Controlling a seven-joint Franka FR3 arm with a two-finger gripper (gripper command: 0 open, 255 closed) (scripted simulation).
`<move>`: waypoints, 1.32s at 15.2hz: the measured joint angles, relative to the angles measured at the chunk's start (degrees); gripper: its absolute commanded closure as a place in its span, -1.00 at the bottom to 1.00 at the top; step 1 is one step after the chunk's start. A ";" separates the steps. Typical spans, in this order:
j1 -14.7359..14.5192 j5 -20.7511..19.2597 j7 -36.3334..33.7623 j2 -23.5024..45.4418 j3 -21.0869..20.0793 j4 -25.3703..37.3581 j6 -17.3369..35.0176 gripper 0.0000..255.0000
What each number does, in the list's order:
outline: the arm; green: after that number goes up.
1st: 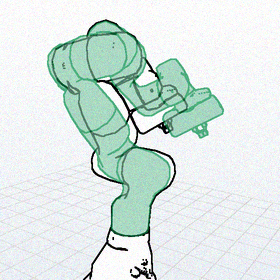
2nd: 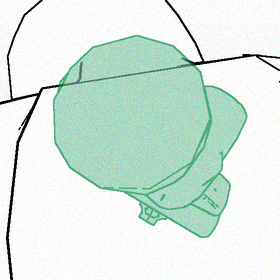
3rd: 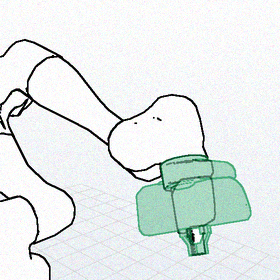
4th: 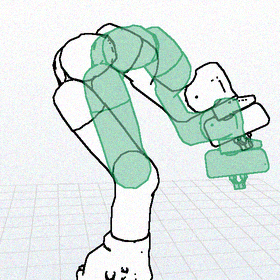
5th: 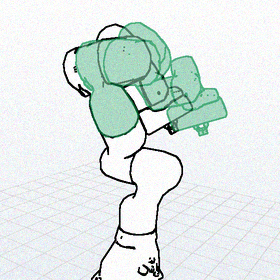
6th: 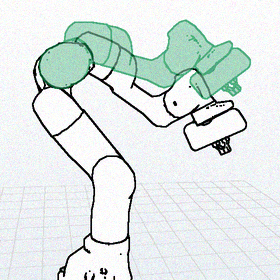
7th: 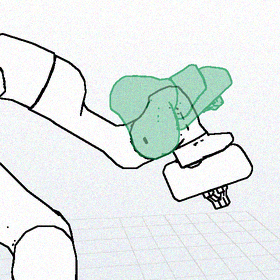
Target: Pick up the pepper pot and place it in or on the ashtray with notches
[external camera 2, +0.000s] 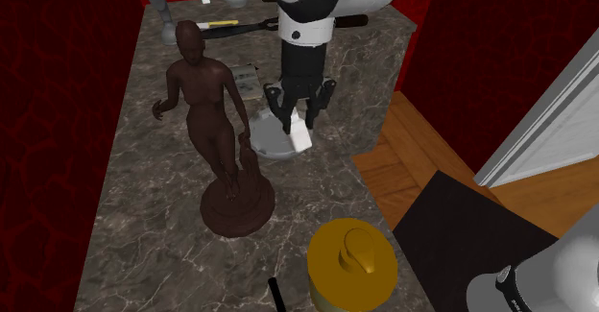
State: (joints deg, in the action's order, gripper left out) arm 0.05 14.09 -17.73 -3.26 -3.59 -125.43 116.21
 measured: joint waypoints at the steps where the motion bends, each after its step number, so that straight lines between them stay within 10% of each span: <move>1: 0.27 -0.29 0.17 1.35 0.27 2.35 -1.06 1.00; 9: 2.94 -1.89 3.12 17.42 2.63 24.56 -8.04 1.00; 20: 3.08 -1.41 4.87 21.25 2.65 21.68 -1.54 1.00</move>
State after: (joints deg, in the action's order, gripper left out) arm 3.13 12.68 -12.86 17.99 -0.94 -103.75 114.67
